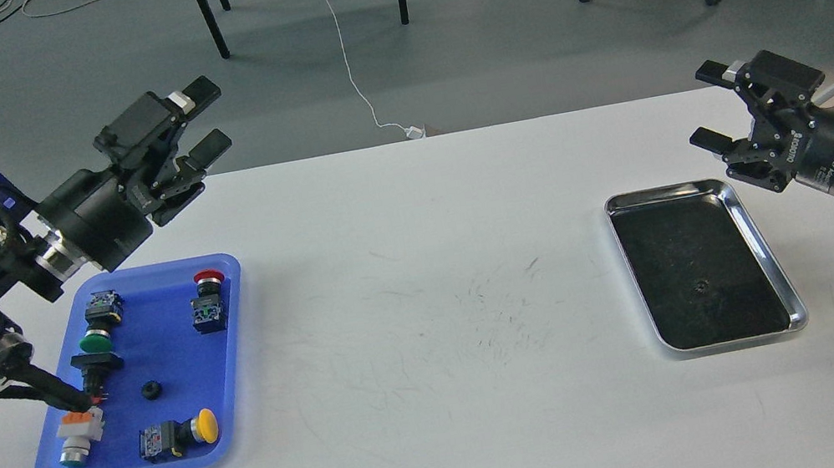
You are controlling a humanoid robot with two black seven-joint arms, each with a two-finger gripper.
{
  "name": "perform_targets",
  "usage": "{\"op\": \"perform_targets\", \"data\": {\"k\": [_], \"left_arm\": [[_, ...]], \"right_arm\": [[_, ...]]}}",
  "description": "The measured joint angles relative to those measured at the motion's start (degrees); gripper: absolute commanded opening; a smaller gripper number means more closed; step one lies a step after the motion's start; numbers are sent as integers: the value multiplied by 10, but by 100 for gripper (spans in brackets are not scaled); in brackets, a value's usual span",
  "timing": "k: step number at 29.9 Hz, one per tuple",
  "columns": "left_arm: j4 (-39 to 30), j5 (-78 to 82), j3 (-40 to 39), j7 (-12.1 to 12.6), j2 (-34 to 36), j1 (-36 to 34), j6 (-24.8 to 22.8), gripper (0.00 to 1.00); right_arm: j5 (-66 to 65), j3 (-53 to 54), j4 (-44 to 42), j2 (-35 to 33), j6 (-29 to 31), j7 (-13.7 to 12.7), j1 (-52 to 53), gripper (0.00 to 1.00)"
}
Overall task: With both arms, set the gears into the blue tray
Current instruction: 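Move the right gripper down into the metal tray again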
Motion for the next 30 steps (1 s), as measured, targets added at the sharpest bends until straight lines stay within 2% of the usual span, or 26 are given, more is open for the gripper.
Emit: {"op": "perform_targets", "data": {"k": [6,10,15,19,23,30], "left_arm": [[4,-35,-129,0,-83,103,0,98],[4,-36,-157,0,-107,136,0,98],[6,-37,-160,0,-111,142,-1,98],[6,-46,-161,0,-114,142,-1,98],[6,-49,-161,0,-120,142,0,98],[6,-50,-162,0,-121,141,0,98]], "right_arm": [[-220,-151,19,-42,0,0,133,99],[-374,-272,33,-53,0,0,228,99],[-523,-417,35,-39,0,0,342,99],[-570,-486,34,6,0,0,384,99],[-577,-509,29,41,0,0,388,96],[-578,-541,5,73,0,0,375,86]]}}
